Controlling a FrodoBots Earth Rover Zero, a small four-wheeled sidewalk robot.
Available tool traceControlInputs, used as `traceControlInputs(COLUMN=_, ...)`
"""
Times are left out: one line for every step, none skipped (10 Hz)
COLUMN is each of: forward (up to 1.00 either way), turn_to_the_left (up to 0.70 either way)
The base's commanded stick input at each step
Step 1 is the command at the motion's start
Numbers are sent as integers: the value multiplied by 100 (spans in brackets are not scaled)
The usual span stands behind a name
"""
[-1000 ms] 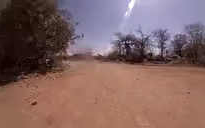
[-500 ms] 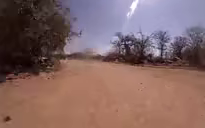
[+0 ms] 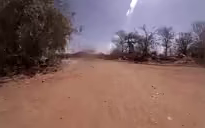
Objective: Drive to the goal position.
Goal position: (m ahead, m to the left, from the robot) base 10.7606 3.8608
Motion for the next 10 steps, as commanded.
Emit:
traceControlInputs(forward=100, turn_to_the_left=0)
traceControlInputs(forward=100, turn_to_the_left=0)
traceControlInputs(forward=100, turn_to_the_left=0)
traceControlInputs(forward=100, turn_to_the_left=0)
traceControlInputs(forward=100, turn_to_the_left=0)
traceControlInputs(forward=100, turn_to_the_left=0)
traceControlInputs(forward=100, turn_to_the_left=0)
traceControlInputs(forward=100, turn_to_the_left=0)
traceControlInputs(forward=100, turn_to_the_left=0)
traceControlInputs(forward=100, turn_to_the_left=0)
